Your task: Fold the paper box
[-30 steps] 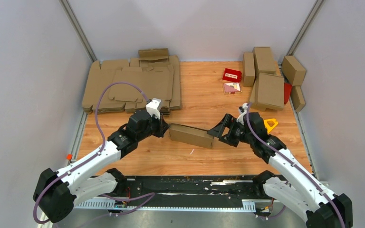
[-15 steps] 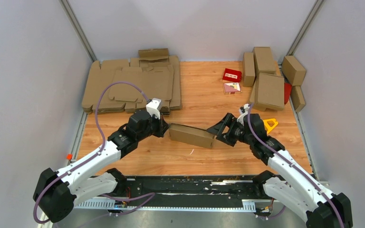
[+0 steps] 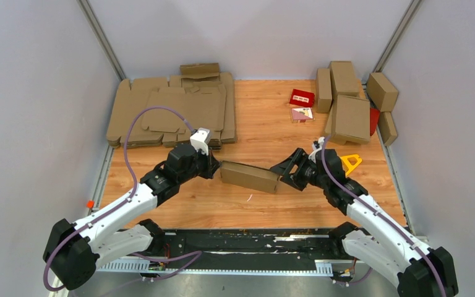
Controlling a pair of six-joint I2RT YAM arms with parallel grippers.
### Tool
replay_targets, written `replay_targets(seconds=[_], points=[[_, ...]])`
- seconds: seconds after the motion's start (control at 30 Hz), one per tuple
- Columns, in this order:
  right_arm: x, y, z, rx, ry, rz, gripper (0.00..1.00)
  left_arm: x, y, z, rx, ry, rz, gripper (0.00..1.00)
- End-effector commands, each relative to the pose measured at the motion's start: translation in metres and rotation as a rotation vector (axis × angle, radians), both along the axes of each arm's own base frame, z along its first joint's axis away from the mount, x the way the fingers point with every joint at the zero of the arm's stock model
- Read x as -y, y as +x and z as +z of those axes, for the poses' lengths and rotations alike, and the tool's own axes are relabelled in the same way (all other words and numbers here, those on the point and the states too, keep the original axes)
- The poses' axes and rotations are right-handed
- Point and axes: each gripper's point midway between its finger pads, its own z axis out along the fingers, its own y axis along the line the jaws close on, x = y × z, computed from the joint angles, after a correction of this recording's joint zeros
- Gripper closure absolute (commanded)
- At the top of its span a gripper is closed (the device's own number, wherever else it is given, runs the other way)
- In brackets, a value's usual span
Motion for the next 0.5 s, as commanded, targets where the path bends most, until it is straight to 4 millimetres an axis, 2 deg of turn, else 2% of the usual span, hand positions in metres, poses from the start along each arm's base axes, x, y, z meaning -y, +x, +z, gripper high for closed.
replay_targets(seconds=[0.0, 0.1, 0.47], points=[[-0.002, 0.01, 0.01, 0.042, 0.04, -0.028, 0.38, 0.004, -0.001, 0.001, -0.012, -0.004, -0.019, 1.0], [-0.002, 0.009, 0.007, 0.034, 0.039, -0.026, 0.49, 0.004, -0.001, 0.001, -0.011, -0.004, -0.019, 1.0], [0.0, -0.001, -0.016, -0.007, 0.033, -0.016, 0.62, 0.005, -0.002, 0.001, -0.016, -0.003, -0.021, 1.0]])
